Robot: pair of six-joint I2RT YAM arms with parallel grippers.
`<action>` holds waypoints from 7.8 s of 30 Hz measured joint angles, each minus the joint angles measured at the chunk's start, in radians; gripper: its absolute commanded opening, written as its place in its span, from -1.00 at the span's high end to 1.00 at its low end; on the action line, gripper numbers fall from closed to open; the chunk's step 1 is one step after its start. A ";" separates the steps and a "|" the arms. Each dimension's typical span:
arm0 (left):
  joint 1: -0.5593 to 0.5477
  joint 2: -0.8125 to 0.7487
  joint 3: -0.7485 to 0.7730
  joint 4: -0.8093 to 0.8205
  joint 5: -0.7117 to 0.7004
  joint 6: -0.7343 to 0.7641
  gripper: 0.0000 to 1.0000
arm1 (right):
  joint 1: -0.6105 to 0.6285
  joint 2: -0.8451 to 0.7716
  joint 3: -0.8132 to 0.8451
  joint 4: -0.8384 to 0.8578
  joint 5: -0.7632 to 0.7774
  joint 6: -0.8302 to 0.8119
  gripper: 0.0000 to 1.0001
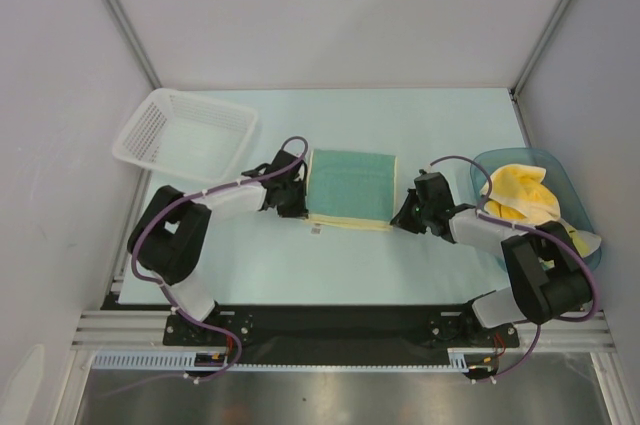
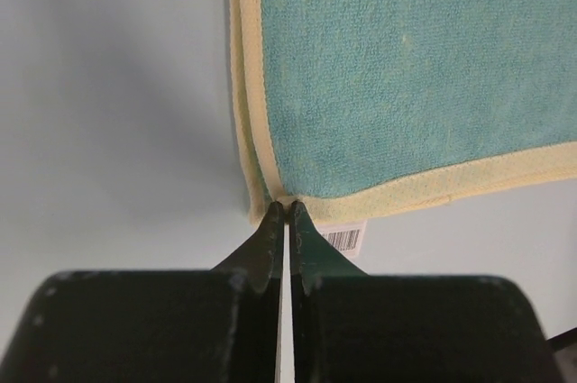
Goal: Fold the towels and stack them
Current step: Fold the towel
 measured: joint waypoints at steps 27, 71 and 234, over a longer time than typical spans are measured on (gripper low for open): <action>-0.003 -0.034 0.024 -0.145 -0.069 0.045 0.99 | 0.003 -0.095 -0.093 0.023 -0.159 -0.005 1.00; -0.037 -0.040 -0.011 -0.184 -0.087 0.072 0.13 | 0.015 -0.151 -0.171 0.054 -0.208 0.002 0.35; 0.149 0.007 0.233 -0.187 0.285 0.695 0.99 | 0.001 0.018 0.344 -0.314 -0.098 -0.588 1.00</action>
